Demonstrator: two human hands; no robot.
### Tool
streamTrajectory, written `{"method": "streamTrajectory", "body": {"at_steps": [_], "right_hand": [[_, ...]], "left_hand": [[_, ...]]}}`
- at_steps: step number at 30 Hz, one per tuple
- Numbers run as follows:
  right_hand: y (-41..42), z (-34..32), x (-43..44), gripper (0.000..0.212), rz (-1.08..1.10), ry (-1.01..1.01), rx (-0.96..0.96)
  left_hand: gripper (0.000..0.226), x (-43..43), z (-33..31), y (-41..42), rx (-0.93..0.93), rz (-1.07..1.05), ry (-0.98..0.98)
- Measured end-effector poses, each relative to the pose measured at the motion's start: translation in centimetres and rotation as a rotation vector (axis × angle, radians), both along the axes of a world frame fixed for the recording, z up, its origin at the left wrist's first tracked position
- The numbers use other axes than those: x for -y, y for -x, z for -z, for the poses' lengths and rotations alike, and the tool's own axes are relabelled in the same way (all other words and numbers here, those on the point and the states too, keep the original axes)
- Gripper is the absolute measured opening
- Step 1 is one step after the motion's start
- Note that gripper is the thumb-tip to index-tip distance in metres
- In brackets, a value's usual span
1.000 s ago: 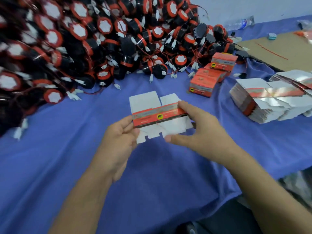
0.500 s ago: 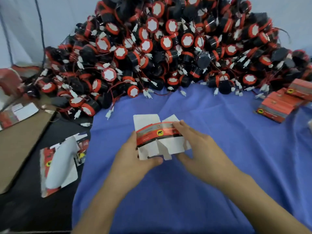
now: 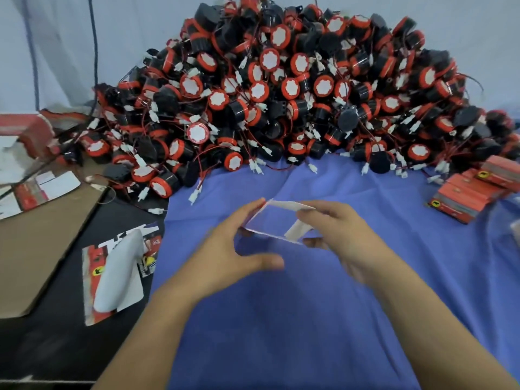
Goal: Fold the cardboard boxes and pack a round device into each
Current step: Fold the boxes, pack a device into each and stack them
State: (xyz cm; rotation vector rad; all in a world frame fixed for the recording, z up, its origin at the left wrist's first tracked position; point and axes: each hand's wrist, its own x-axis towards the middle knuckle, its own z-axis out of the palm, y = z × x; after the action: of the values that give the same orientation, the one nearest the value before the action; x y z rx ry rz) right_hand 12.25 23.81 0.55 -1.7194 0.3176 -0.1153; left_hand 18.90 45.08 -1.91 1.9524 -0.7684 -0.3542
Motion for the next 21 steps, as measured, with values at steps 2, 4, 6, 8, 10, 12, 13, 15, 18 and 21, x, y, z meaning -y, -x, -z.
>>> {"method": "streamTrajectory", "body": {"at_steps": [2, 4, 6, 8, 10, 12, 13, 15, 18, 21], "right_hand": [[0.2, -1.0, 0.5, 0.03, -0.082, -0.214, 0.054], [0.6, -1.3, 0.8, 0.044, -0.205, -0.156, 0.141], [0.9, -1.2, 0.7, 0.05, -0.26, 0.068, 0.175], [1.2, -0.7, 0.3, 0.056, -0.241, 0.17, 0.147], [1.4, 0.0, -0.1, 0.061, -0.24, 0.127, 0.131], [1.7, 0.6, -0.3, 0.062, -0.25, 0.038, 0.109], [1.8, 0.9, -0.4, 0.06, -0.252, 0.0, 0.101], [2.0, 1.5, -0.4, 0.052, -0.23, -0.042, 0.11], [2.2, 2.2, -0.4, 0.039, -0.151, -0.122, 0.127], [2.2, 2.3, -0.5, 0.038, -0.099, -0.157, 0.134]], "left_hand": [[0.054, 0.5, -0.1, -0.2, 0.078, -0.113, 0.034], [0.056, 0.8, 0.0, -0.3, 0.134, -0.188, 0.035], [0.061, 1.1, -0.2, -0.4, 0.2, -0.197, 0.002], [0.055, 1.8, -0.2, -0.4, 0.165, -0.132, 0.074], [0.051, 2.4, 0.1, -0.2, 0.127, -0.104, 0.151], [0.055, 2.8, 0.4, 0.1, 0.021, -0.134, 0.229], [0.058, 2.8, 0.5, 0.4, -0.071, -0.144, 0.267], [0.06, 2.8, 0.6, 1.1, -0.241, -0.124, 0.326], [0.05, 2.9, 0.8, 1.9, -0.356, -0.121, 0.402], [0.044, 3.2, 0.8, 2.3, -0.351, -0.141, 0.423]]}}
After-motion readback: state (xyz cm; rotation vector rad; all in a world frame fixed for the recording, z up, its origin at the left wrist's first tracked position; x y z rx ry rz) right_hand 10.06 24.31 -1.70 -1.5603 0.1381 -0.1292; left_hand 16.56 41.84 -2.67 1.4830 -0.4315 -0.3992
